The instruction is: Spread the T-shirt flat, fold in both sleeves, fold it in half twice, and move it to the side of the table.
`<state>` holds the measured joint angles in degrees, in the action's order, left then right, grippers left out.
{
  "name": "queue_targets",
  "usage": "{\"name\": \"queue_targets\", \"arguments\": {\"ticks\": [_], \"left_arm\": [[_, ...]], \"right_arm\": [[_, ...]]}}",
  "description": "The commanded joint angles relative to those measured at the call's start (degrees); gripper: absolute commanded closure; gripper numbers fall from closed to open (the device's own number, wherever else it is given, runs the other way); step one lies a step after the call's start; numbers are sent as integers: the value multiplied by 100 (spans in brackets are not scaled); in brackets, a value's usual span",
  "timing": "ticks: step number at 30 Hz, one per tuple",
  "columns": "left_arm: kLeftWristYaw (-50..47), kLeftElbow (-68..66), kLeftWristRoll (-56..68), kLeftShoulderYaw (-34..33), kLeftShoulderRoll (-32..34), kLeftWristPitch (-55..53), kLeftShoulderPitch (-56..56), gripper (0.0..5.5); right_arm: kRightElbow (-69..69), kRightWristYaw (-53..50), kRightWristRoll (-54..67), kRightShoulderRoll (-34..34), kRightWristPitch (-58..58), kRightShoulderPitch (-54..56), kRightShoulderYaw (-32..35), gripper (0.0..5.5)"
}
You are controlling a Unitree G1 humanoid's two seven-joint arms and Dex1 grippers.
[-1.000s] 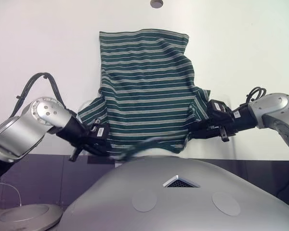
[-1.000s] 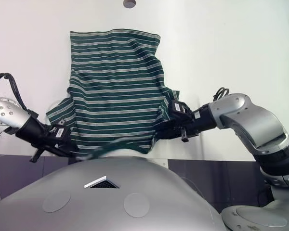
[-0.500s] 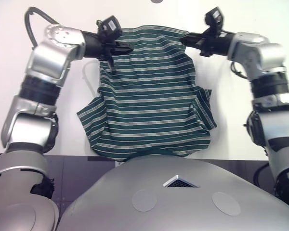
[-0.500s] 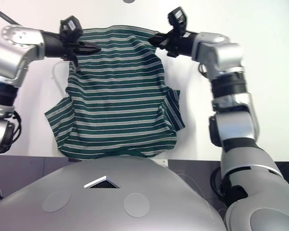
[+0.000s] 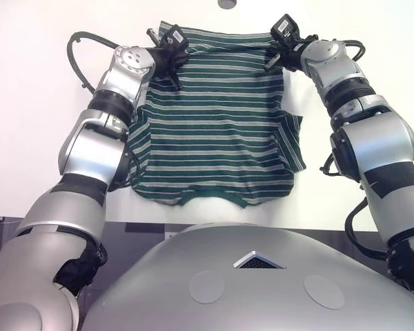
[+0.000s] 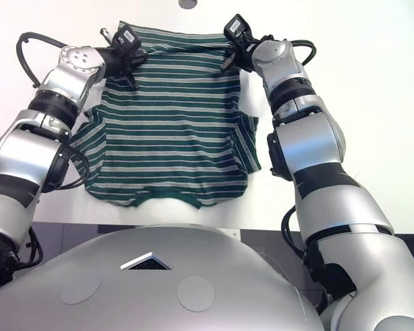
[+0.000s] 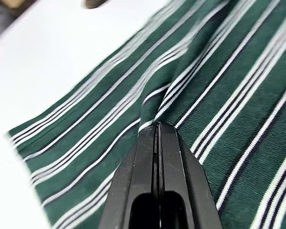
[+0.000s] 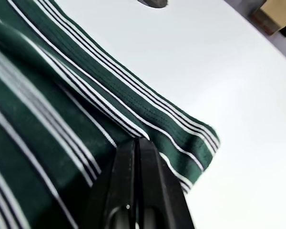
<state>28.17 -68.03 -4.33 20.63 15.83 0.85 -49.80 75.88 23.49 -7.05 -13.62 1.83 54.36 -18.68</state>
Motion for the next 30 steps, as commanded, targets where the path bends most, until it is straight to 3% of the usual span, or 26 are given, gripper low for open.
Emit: {"name": "queue_targets", "arguments": {"ticks": [1, 3, 5, 9, 11, 14, 17, 21, 26, 30], "left_arm": [[-398, -462, 408, -921, -113, 482, -539, 550], [-14, -260, 861, -1531, -29, 944, -483, 550], [575, 606, 1404, -2059, 327, 880, 102, 550], [1718, 4566, 2608, -2597, 1651, -1792, 2963, 531], [2201, 5918, 3456, -3150, 2384, -3040, 4026, 492], [2954, 6863, 4170, -3991, 3398, -4308, 5293, 450], [2972, 6531, 3819, -3850, 3687, -4550, 5589, 402], [3278, 6058, 3494, -3405, 3999, -4665, 5459, 397], [3276, 5350, 3026, -2540, 3447, -4396, 5274, 397], [3577, 4871, 2956, -2429, 3535, -4121, 5364, 454]], "right_arm": [[73, -1050, -130, -89, -782, 354, 408, 547], [-147, -834, 139, -89, -1461, 514, 828, 547], [-677, 362, 523, -5, -1697, 190, 1040, 547], [-3759, 2327, 1051, -513, -639, -2235, 529, 550], [-5315, 2359, 1167, -751, 120, -3375, 481, 550], [-6953, 1645, 1103, -546, 1002, -4493, 653, 550], [-7676, 871, 1134, -113, 1526, -4578, 1014, 550], [-8517, 261, 1398, 57, 2229, -4276, 1558, 550], [-8225, -428, 1506, -58, 2304, -3788, 2416, 550], [-8053, -759, 1546, -228, 2235, -3740, 2938, 550]]}}
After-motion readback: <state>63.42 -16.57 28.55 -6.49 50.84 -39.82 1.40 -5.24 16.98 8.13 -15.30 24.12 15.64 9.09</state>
